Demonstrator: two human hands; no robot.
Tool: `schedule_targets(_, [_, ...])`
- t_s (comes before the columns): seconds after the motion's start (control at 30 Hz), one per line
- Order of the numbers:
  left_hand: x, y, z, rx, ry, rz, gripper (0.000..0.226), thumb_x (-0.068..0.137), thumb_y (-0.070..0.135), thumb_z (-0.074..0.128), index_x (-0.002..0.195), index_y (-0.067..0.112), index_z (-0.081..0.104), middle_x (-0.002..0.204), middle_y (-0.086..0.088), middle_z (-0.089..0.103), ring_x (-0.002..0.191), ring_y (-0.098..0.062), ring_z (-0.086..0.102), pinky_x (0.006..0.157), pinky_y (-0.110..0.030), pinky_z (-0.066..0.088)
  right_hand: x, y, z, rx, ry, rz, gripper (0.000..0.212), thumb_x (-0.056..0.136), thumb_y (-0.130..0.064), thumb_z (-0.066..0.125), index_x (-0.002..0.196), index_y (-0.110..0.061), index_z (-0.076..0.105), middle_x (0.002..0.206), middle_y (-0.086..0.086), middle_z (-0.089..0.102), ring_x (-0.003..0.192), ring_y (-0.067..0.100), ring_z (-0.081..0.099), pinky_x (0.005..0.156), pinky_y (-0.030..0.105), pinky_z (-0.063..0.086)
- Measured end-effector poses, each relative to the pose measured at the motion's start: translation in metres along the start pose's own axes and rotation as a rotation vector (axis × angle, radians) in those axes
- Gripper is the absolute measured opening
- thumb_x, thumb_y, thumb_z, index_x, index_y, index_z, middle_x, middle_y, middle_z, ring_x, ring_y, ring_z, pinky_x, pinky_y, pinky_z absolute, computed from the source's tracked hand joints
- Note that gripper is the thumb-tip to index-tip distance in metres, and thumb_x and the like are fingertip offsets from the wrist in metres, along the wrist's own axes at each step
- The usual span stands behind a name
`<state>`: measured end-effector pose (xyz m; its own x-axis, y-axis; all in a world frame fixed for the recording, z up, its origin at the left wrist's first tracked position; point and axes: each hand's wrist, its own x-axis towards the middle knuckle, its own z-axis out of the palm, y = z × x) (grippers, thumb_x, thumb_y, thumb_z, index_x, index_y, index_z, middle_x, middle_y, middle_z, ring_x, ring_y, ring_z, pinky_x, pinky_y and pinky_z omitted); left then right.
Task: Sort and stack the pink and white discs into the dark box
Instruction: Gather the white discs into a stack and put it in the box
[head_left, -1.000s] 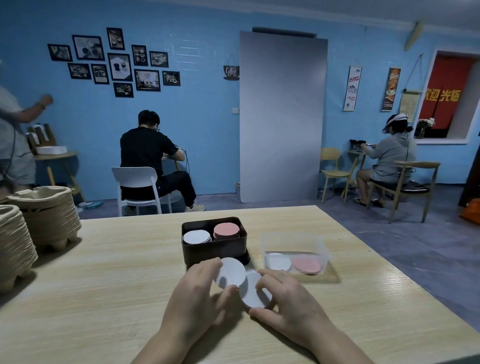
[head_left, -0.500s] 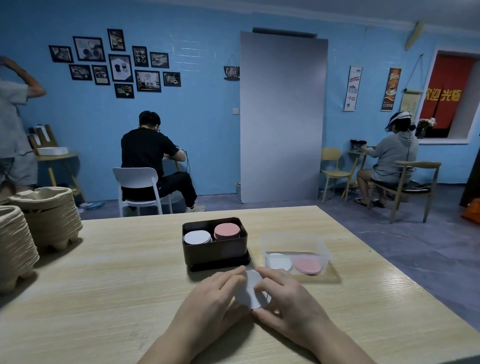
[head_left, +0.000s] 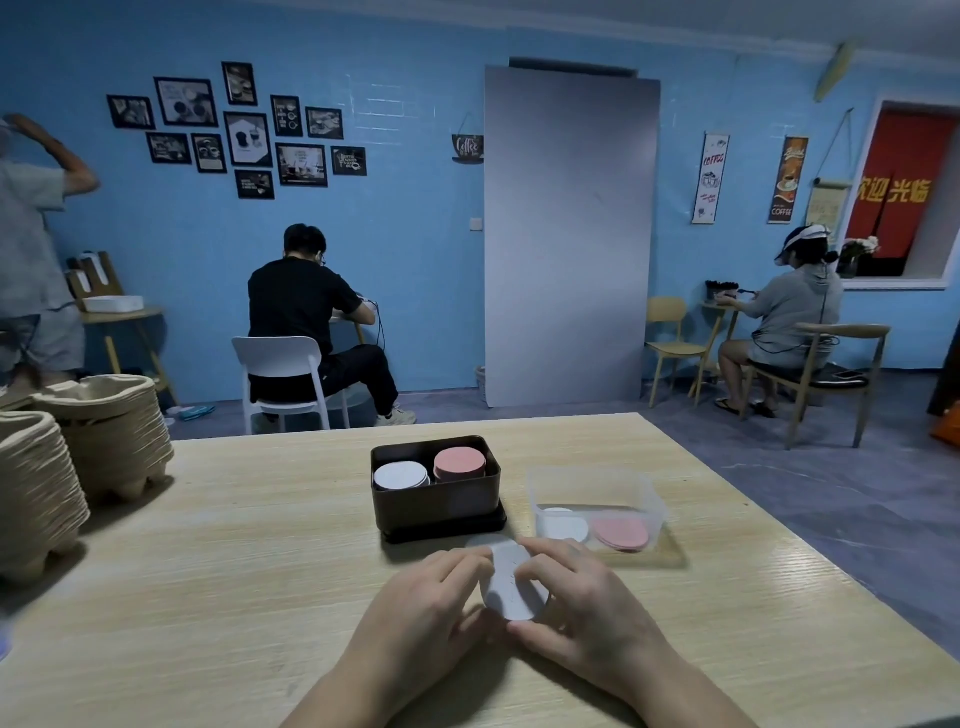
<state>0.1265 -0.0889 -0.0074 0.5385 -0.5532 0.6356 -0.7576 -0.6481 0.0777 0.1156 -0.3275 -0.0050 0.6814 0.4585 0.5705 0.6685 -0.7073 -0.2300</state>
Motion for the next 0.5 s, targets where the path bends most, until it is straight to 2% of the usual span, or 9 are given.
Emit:
schedule_targets(0.23, [-0.0035, -0.0005, 0.0014, -0.032, -0.032, -0.088, 0.042, 0.089, 0.048, 0.059, 0.124, 0.025, 0.055, 0.123, 0.008, 0.069, 0.1, -0.009, 0.067, 0.072, -0.021, 0.055, -0.0015, -0.0026, -0.0027, 0.031, 0.03, 0.015, 0.037, 0.083, -0.057, 0.073, 0.1, -0.028, 0.059, 0.135, -0.009, 0.058, 0.12, 0.011, 0.055, 0.098, 0.025, 0.047])
schedule_targets(0.33, [-0.0027, 0.0004, 0.0017, -0.03, -0.027, -0.085, 0.039, 0.087, 0.046, 0.061, 0.121, 0.026, 0.054, 0.112, 0.007, 0.071, 0.095, -0.012, 0.068, 0.068, -0.023, 0.054, -0.0016, -0.0019, -0.0012, 0.036, 0.025, 0.003, 0.036, 0.084, -0.058, 0.073, 0.095, -0.029, 0.057, 0.135, -0.009, 0.059, 0.122, 0.01, 0.055, 0.1, 0.023, 0.044])
schedule_targets(0.5, [-0.0031, 0.0008, 0.0017, -0.035, -0.022, -0.085, 0.038, 0.087, 0.043, 0.063, 0.12, 0.027, 0.054, 0.109, 0.008, 0.071, 0.093, -0.012, 0.067, 0.068, -0.023, 0.053, -0.0018, 0.001, 0.002, 0.036, -0.011, 0.036, 0.038, 0.085, -0.064, 0.069, 0.095, -0.028, 0.06, 0.143, -0.008, 0.056, 0.129, 0.009, 0.052, 0.103, 0.024, 0.043])
